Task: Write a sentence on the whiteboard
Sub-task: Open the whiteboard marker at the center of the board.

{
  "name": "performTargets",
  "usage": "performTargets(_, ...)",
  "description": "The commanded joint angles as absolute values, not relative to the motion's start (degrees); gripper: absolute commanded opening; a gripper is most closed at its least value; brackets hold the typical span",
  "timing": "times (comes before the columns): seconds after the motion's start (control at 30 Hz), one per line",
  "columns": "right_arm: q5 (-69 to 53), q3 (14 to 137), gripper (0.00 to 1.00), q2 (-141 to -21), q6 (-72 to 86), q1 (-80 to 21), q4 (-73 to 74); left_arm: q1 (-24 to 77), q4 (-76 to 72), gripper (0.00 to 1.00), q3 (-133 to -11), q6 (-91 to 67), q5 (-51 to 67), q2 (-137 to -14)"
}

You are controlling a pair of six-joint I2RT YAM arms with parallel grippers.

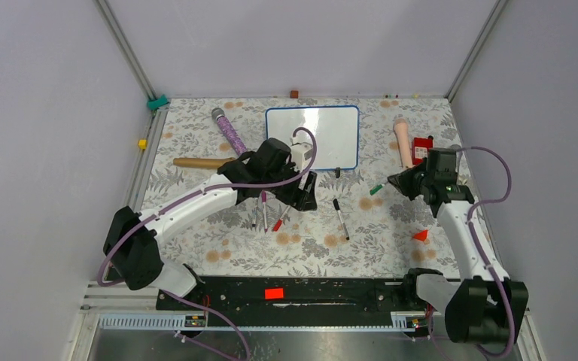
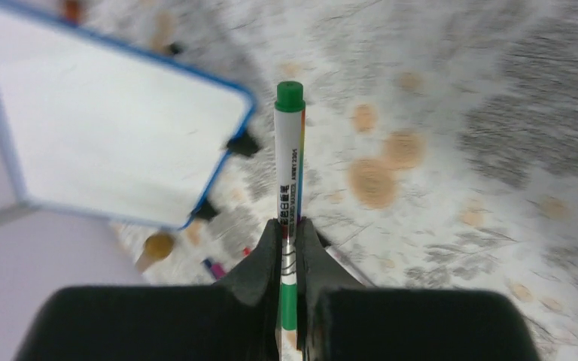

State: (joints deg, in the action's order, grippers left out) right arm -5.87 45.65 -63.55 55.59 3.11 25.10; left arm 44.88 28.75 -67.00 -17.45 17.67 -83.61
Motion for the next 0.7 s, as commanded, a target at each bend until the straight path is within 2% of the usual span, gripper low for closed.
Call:
performTargets(0.0, -25.39, 42.38, 0.0, -57.22, 49.69, 3.11, 7.26, 45.44, 23.8, 0.73, -72.23, -18.11, 25.34, -83.09)
performTargets(0.13, -31.49, 46.47, 0.0, -56.5, 46.22, 0.84, 7.01, 45.64, 22.65, 0.74, -75.43, -20.77, 29.01, -84.66)
performTargets(0.43, -31.53, 55.96, 0.0, -57.68, 42.23, -8.24, 4.28, 45.7, 15.69, 0.73, -80.13, -27.47, 35.41, -87.95)
performTargets(0.67, -32.68, 58.13, 0.0, -57.98, 42.02, -11.87, 0.98, 45.69, 13.22, 0.66, -82.25, -30.35, 36.67, -90.06)
